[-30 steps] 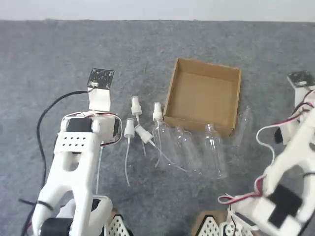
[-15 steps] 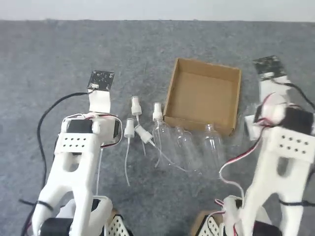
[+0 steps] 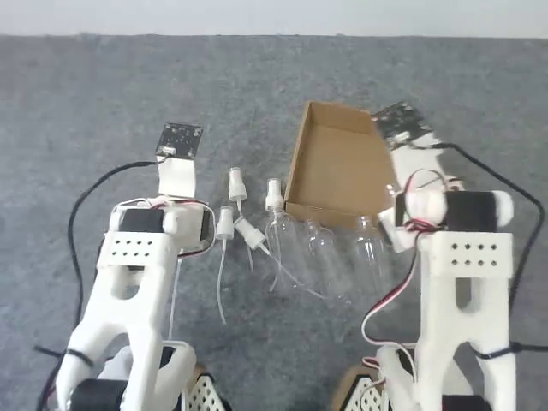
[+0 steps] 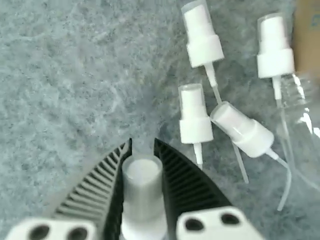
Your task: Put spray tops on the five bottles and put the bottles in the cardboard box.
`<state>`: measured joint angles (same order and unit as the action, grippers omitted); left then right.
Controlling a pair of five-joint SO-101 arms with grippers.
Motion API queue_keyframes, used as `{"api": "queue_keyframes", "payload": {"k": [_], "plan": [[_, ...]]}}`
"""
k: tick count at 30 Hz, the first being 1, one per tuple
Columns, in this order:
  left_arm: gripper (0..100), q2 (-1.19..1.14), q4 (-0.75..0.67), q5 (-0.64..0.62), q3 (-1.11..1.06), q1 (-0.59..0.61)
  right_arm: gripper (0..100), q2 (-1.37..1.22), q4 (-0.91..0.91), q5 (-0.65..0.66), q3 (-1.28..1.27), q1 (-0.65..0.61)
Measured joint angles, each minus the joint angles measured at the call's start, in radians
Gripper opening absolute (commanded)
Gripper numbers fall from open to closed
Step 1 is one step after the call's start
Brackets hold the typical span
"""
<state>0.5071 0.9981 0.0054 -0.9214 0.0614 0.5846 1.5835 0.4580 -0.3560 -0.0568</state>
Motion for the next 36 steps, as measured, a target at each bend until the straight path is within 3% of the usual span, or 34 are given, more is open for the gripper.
{"api": "queue_keyframes", "payload": {"k": [6,14,18,25,36], "plan": [[1,0.000,0.063,-0.003,0.092,0.006,0.6,0.000,0.002,0.000,0.000,-0.129],[1,0.135,0.354,-0.005,0.542,0.127,0.6,0.103,-0.129,0.000,0.000,-0.364],[1,0.259,0.433,0.003,0.674,0.153,0.6,0.175,-0.235,-0.017,-0.040,-0.479],[1,0.390,0.414,-0.043,0.709,0.100,0.6,0.204,-0.585,-0.175,-0.276,-0.552],[1,0.473,0.109,-0.279,0.709,0.057,0.6,0.204,-0.853,-0.201,-0.488,-0.787]]}}
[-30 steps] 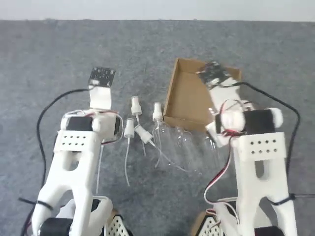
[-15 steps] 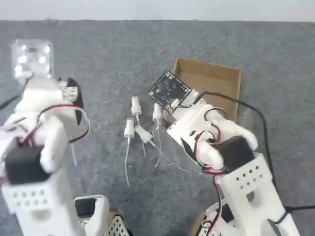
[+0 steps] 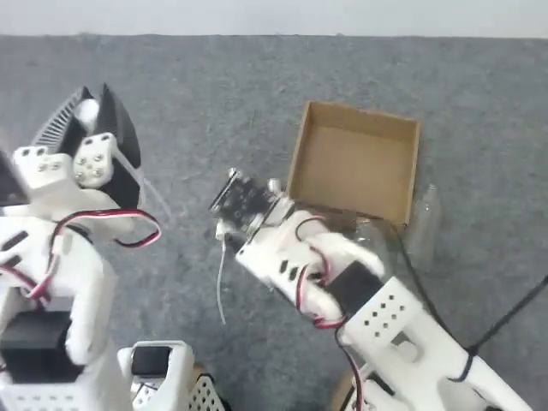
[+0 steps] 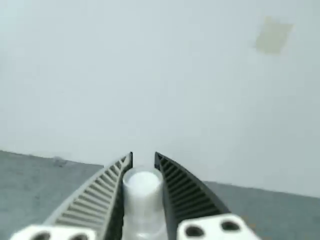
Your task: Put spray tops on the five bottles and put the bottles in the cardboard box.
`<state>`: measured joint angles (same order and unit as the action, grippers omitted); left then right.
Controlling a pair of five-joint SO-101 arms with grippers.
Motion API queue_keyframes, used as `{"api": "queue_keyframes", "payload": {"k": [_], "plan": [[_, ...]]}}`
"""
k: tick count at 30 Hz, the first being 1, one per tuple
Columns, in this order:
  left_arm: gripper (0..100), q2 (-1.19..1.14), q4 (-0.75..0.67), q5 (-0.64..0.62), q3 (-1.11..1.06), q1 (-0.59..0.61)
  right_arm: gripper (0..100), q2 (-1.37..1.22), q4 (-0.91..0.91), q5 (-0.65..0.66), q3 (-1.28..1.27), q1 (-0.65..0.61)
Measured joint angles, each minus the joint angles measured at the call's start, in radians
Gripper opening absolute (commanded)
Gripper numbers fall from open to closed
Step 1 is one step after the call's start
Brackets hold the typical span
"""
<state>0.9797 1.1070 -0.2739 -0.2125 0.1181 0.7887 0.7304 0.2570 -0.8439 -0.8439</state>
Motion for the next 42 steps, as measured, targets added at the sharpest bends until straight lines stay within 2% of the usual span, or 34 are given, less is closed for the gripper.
{"api": "queue_keyframes", "payload": {"k": [6,13,18,22,32,42], "plan": [[1,0.000,-0.041,-0.107,0.000,-0.002,0.6,0.000,-0.124,-0.009,-0.072,-0.021],[1,0.006,-0.055,-0.124,-0.017,-0.002,0.6,0.091,-0.178,-0.012,-0.141,-0.023],[1,0.002,-0.086,-0.149,-0.087,-0.068,0.6,0.135,-0.178,-0.012,-0.146,-0.029],[1,0.005,-0.091,-0.150,-0.091,-0.107,0.6,0.137,-0.178,-0.012,-0.146,-0.029],[1,0.003,-0.091,-0.123,-0.018,-0.080,0.6,0.138,-0.178,-0.012,-0.164,-0.029],[1,0.002,-0.087,-0.120,-0.072,-0.083,0.6,0.138,-0.178,-0.012,-0.164,-0.029]]}}
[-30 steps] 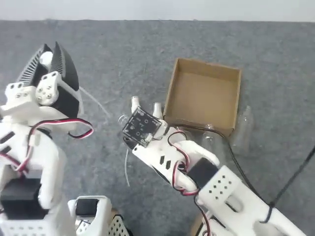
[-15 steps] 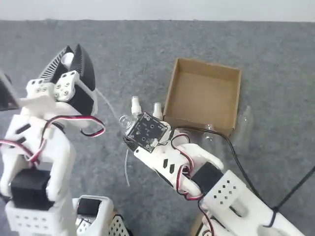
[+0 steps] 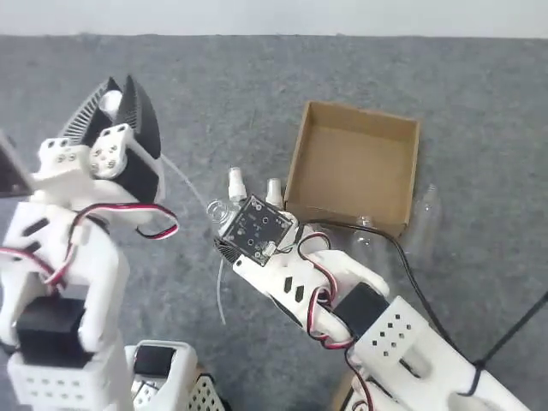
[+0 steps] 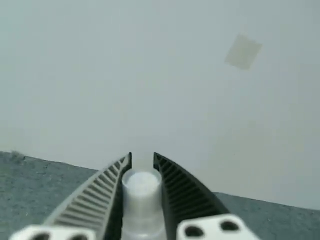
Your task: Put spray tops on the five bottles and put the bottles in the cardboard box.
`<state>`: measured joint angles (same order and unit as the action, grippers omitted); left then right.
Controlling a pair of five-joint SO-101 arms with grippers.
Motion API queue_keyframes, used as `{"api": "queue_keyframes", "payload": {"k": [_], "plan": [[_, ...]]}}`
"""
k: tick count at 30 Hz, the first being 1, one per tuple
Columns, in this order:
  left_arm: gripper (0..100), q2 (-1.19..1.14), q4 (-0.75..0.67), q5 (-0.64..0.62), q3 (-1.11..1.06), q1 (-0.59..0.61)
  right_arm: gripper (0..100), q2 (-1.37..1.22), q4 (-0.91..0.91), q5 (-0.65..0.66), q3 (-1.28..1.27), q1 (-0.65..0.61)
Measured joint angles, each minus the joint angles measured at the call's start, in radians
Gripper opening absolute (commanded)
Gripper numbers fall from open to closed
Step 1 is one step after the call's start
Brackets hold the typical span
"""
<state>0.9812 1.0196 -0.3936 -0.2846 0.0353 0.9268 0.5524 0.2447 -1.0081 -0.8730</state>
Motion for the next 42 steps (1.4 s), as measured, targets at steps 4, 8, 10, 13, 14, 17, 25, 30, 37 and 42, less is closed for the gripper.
{"api": "queue_keyframes", "payload": {"k": [4,8,10,13,14,17,25,30,37,42], "plan": [[1,-0.002,0.000,-0.003,-0.048,-0.012,0.6,0.000,0.000,0.000,0.000,0.000],[1,-0.002,0.000,0.006,-0.086,-0.075,0.6,0.000,0.000,0.000,0.000,0.000],[1,-0.002,0.008,0.006,-0.109,-0.107,0.6,0.000,0.000,0.000,0.000,0.000],[1,-0.002,0.035,0.006,-0.146,-0.137,0.6,0.000,0.000,0.000,-0.005,0.000],[1,-0.002,0.052,0.006,-0.157,-0.138,0.6,0.000,0.000,0.000,-0.015,0.000],[1,0.002,0.109,0.021,-0.181,-0.144,0.6,0.000,0.000,-0.008,-0.028,0.000],[1,0.152,0.117,0.083,-0.319,-0.152,0.6,0.000,-0.061,-0.124,-0.028,0.005],[4,0.226,0.029,0.083,-0.443,-0.160,0.6,0.000,-0.075,-0.196,-0.028,0.011],[10,0.215,-0.012,0.087,-0.519,-0.249,0.6,0.000,-0.084,-0.209,-0.066,0.029],[10,0.215,-0.012,0.089,-0.519,-0.253,0.6,0.000,-0.092,-0.212,-0.075,0.032]]}}
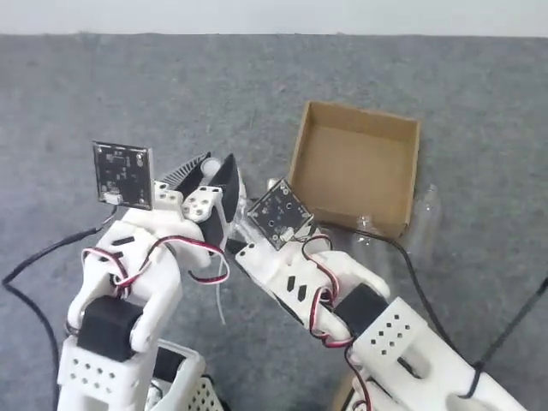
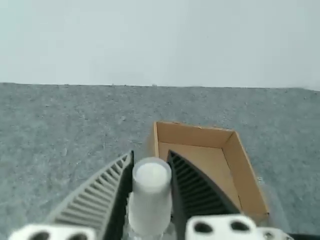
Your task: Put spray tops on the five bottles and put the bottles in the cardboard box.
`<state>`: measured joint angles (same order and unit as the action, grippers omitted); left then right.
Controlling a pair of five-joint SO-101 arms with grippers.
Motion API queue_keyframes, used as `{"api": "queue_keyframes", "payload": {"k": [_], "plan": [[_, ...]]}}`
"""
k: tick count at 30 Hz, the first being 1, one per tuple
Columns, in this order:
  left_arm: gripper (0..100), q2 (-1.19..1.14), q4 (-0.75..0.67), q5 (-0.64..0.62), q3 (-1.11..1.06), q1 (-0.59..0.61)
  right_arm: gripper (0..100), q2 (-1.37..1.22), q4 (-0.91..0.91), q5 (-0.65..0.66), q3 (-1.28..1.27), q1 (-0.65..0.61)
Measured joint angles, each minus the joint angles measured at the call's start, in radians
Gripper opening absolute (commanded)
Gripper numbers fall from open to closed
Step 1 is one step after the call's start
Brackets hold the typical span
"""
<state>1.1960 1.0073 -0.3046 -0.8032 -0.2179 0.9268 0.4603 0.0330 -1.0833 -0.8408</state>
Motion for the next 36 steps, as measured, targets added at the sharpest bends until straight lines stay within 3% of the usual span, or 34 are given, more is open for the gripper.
{"api": "queue_keyframes", "payload": {"k": [4,8,18,25,36], "plan": [[10,0.000,0.000,0.029,0.002,0.000,0.6,0.000,0.000,0.000,0.000,0.006],[17,0.002,0.012,0.052,0.052,-0.002,0.6,0.000,0.000,0.000,0.000,0.003],[19,0.002,0.014,0.084,0.114,0.127,0.6,0.000,0.000,0.000,0.000,0.003],[8,0.002,0.012,0.091,0.114,0.209,0.6,0.000,0.000,0.000,0.000,0.003],[7,0.003,0.008,0.141,-0.011,0.215,0.6,0.000,0.000,0.000,0.000,0.003]]}}
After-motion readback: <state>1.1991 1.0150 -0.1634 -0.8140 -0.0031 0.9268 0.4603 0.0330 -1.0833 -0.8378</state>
